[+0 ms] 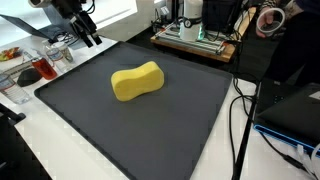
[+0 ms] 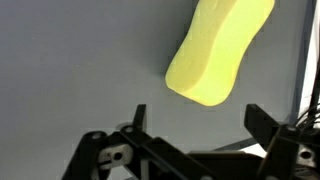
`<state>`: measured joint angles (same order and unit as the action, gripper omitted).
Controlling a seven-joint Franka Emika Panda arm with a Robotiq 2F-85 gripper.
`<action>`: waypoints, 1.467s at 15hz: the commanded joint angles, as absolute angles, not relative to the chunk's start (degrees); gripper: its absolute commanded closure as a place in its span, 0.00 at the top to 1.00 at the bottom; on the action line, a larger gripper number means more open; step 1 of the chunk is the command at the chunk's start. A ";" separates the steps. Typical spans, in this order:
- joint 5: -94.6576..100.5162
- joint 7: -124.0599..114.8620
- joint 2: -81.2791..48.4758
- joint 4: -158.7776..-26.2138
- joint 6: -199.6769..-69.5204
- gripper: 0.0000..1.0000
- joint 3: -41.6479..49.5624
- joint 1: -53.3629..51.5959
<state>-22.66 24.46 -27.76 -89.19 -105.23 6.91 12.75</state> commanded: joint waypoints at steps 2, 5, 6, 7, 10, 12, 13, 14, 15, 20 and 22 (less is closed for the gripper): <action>-17.24 27.02 -36.84 -72.31 -94.70 1.00 3.43 14.99; -14.72 29.03 -40.66 -64.91 -91.69 1.00 1.47 14.49; -14.06 29.81 -41.87 -62.83 -90.96 1.00 0.84 14.42; -12.78 30.32 -43.11 -60.70 -90.10 1.00 0.42 14.03; -9.19 33.98 -46.38 -55.35 -87.82 1.00 -0.90 13.40; -6.57 36.52 -47.80 -52.90 -86.56 1.00 -1.34 12.54; -5.29 37.62 -48.14 -52.21 -86.30 1.00 -1.42 11.95; -4.15 38.18 -48.22 -51.89 -86.06 1.00 -1.40 11.30; -2.67 39.18 -47.91 -52.15 -86.59 1.00 -1.33 10.44; 2.64 39.24 -44.83 -56.93 -89.50 1.00 0.05 5.27; 4.61 38.60 -43.41 -59.32 -91.25 1.00 0.14 3.33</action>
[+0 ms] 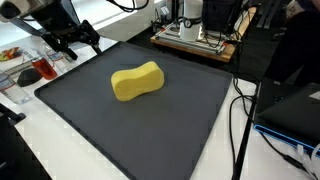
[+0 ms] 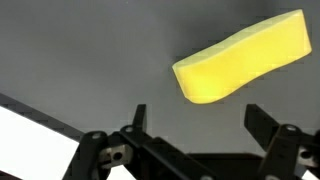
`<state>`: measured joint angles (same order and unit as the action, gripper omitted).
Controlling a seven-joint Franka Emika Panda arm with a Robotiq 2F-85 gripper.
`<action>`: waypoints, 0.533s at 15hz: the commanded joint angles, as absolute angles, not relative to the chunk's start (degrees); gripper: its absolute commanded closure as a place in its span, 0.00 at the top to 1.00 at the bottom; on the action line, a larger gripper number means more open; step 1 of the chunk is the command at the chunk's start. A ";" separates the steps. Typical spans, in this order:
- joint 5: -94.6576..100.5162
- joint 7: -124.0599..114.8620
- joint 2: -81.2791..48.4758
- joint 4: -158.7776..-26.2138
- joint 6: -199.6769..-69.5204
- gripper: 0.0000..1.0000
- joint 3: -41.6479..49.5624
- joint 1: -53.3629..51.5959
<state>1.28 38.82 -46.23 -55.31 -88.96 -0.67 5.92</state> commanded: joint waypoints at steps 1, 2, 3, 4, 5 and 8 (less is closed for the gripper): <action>5.62 37.70 -42.83 -60.33 -92.66 1.00 0.33 2.33; 6.49 37.13 -42.09 -61.66 -94.28 1.00 0.33 1.30; 7.14 36.26 -41.31 -63.03 -95.83 1.00 0.28 0.39; 7.94 35.21 -40.42 -64.66 -97.47 1.00 0.35 -0.61; 8.33 33.90 -39.42 -66.31 -98.47 1.00 0.26 -1.53; 9.65 26.63 -36.23 -71.78 -101.34 1.00 0.63 -4.90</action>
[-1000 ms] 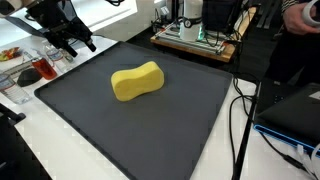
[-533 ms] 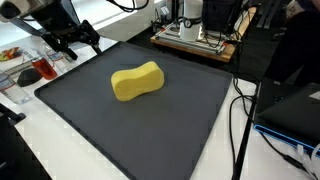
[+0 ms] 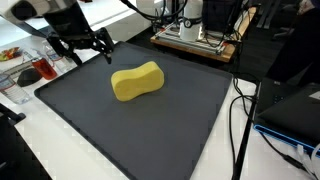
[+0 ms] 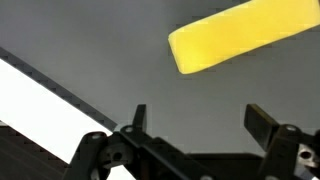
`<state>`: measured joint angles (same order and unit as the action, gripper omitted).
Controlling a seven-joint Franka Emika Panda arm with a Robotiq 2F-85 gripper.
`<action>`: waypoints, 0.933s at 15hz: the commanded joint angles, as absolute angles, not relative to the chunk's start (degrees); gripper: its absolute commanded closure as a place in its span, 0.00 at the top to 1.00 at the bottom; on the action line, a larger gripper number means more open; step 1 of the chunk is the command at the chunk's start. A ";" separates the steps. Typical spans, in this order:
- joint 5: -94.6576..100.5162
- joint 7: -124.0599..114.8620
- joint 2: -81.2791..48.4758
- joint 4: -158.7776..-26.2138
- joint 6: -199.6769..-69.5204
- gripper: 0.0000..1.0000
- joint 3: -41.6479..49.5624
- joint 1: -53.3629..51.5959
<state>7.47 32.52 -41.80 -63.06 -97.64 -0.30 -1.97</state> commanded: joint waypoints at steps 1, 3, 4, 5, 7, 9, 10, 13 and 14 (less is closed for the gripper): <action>11.22 22.01 -35.21 -73.48 -102.06 1.00 -0.36 -5.57; 13.16 15.57 -33.36 -76.72 -103.15 1.00 -0.27 -7.96; 14.41 11.46 -32.58 -78.18 -102.85 1.00 -0.07 -9.53; 15.25 7.60 -31.83 -79.45 -102.20 1.00 -0.12 -10.84; 16.89 -1.74 -30.60 -81.78 -101.38 1.00 0.12 -13.53; 17.83 -10.08 -29.54 -83.67 -99.90 1.00 0.15 -15.64; 17.95 -13.99 -28.82 -84.80 -99.10 1.00 0.13 -16.42; 16.78 -24.59 -25.53 -89.37 -99.03 1.00 0.14 -17.13; 16.49 -27.62 -24.47 -90.64 -98.76 1.00 0.20 -17.11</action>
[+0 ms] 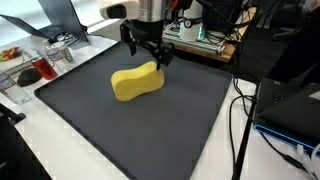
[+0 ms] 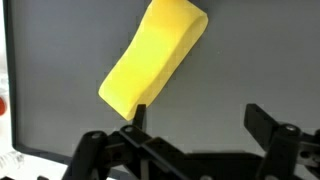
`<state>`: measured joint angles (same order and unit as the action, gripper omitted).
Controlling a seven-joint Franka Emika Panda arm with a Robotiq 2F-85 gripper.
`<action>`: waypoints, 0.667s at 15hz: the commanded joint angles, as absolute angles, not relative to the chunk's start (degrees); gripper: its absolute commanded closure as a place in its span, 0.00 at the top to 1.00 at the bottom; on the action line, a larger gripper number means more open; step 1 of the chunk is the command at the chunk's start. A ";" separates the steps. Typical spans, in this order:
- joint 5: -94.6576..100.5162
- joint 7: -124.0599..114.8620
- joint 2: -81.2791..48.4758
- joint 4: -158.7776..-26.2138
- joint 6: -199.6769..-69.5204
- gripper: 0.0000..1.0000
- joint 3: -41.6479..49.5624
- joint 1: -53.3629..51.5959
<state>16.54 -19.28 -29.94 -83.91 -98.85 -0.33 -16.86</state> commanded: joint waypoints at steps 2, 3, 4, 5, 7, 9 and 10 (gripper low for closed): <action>15.28 -31.75 -21.52 -94.18 -99.54 1.00 0.03 -16.14; 14.77 -32.64 -20.15 -95.83 -99.94 1.00 -0.10 -15.55; 13.71 -32.93 -18.64 -97.62 -100.67 1.00 -0.25 -14.58; 12.36 -32.72 -17.15 -99.37 -101.19 1.00 -0.36 -13.41; 8.60 -30.87 -14.62 -102.59 -102.97 1.00 -0.38 -10.62; 4.50 -28.91 -12.77 -105.82 -106.27 1.00 0.14 -7.60; 1.67 -27.06 -11.88 -107.97 -109.05 1.00 0.26 -5.86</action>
<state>8.11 -30.62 -16.66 -100.11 -102.39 0.08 -10.02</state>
